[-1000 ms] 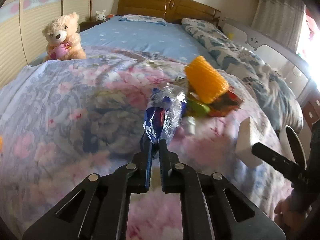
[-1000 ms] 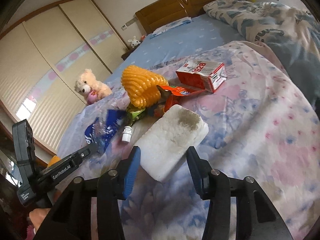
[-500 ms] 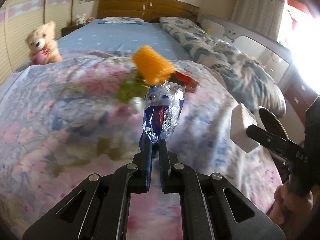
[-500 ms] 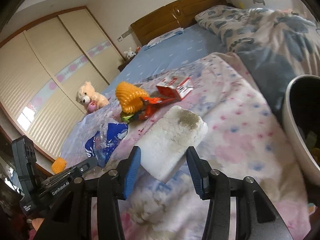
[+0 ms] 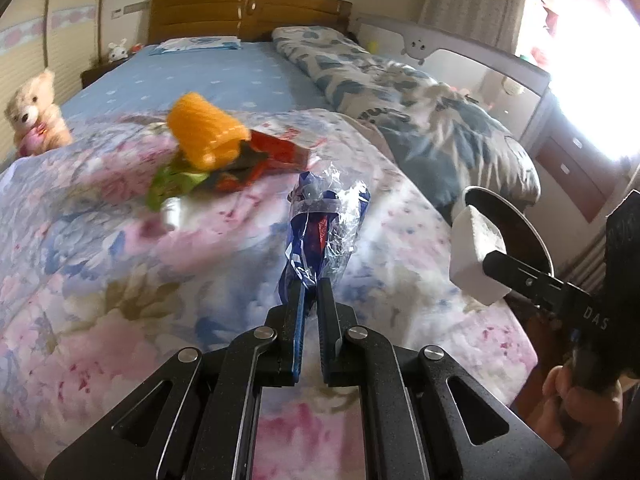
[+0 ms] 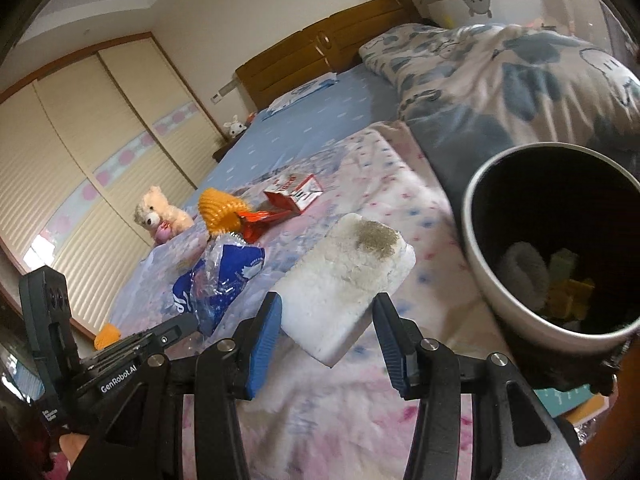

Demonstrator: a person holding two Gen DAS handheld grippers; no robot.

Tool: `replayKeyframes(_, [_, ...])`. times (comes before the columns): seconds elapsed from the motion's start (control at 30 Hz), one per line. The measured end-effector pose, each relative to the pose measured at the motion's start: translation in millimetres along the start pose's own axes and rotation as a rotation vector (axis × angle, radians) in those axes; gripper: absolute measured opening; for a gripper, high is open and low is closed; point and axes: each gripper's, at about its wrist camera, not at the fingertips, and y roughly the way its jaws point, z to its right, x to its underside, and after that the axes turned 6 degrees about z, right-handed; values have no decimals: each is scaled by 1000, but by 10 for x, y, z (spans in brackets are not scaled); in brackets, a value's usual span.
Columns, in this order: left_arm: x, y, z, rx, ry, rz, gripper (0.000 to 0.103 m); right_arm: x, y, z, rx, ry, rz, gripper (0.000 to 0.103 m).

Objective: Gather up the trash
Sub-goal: 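Carry the blue bag and white foam block with both tools over the bin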

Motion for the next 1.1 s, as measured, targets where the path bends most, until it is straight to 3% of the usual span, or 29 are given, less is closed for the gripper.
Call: replayKeyframes(1.1, [-116,248,1296,166,207,-39,5,-143,-797,1001,143,146,142,48])
